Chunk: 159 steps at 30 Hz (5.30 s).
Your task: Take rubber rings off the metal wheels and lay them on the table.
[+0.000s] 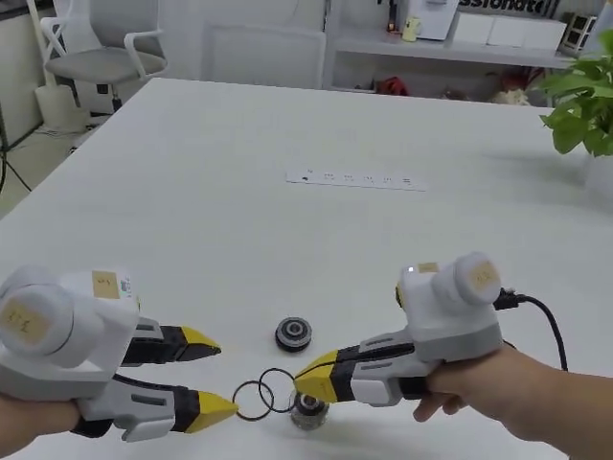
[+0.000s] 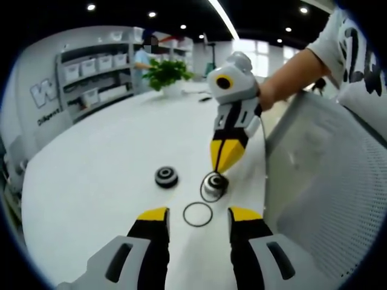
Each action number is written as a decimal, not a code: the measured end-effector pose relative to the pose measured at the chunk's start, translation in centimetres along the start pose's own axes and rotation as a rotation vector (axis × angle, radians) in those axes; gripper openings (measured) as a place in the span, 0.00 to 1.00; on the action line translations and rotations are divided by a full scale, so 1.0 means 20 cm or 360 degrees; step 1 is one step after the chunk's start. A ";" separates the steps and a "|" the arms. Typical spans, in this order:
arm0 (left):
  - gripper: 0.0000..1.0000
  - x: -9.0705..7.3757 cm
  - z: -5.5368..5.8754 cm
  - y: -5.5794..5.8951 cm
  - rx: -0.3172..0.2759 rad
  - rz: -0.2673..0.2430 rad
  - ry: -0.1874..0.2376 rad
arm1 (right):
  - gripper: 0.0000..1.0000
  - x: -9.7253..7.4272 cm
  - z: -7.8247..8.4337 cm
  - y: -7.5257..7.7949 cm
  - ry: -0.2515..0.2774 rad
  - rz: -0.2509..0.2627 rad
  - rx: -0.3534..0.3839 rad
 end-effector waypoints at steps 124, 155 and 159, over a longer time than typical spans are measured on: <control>0.38 -0.02 -0.09 -0.20 0.0006 -0.0058 0.0010 | 0.16 -0.01 -0.09 0.27 0.0092 0.0277 -0.0041; 0.36 0.12 -0.17 -0.30 0.0022 0.0001 0.0020 | 0.20 0.01 -0.05 0.36 0.0084 0.0348 -0.0026; 0.36 0.14 -0.17 -0.31 0.0015 0.0007 0.0018 | 0.21 0.02 -0.04 0.37 0.0082 0.0354 -0.0019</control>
Point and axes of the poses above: the centre of the closed fingertips' face, and the gripper's own axes: x roughly forward along the fingers, y roughly to its right, z roughly out of its underside, the point moved 7 cm from there along -x, roughly backward along the fingers, and after that the axes turned 13 degrees about z, right-handed, at the moved point
